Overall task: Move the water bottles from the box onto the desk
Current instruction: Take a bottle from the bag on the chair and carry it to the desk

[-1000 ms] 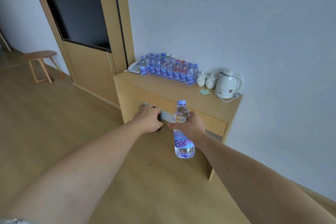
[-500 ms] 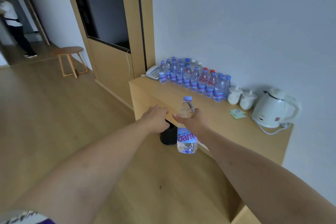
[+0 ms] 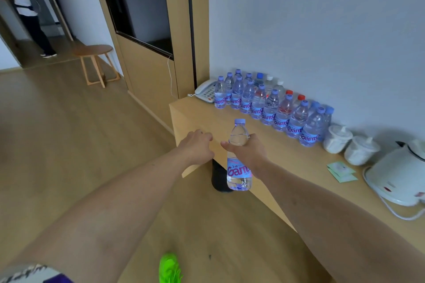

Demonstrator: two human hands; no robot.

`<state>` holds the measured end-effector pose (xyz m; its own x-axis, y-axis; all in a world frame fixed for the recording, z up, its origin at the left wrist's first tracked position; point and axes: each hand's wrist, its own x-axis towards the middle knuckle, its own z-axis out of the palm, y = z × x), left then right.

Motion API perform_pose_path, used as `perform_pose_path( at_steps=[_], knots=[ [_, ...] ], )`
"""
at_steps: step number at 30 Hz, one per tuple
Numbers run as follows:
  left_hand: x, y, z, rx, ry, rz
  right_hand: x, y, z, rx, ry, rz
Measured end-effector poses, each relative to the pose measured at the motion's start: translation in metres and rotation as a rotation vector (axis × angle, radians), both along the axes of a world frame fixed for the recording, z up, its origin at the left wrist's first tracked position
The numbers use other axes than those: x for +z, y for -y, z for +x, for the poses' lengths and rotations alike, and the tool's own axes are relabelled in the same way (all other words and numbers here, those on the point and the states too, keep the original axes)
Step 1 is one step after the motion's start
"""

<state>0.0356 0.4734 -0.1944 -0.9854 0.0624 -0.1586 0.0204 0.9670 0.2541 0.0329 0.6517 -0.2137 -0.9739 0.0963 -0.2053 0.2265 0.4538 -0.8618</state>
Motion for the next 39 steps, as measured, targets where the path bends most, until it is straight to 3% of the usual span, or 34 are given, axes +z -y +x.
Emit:
perform_pose_path(
  at_steps=[11,17,25,39],
  knots=[
    [-0.005,0.103,-0.213,-0.122,0.009,0.015,-0.022,0.086,-0.179,-0.123,0.036,0.02],
    [-0.015,0.14,-0.29,-0.2,0.056,0.042,-0.037,0.114,-0.254,-0.253,0.042,0.02],
    [-0.036,0.144,-0.393,-0.302,0.061,0.077,-0.046,0.118,-0.345,-0.255,0.13,0.301],
    [-0.079,0.131,-0.535,-0.406,0.068,0.142,-0.076,0.11,-0.462,-0.524,0.181,0.106]
  ],
)
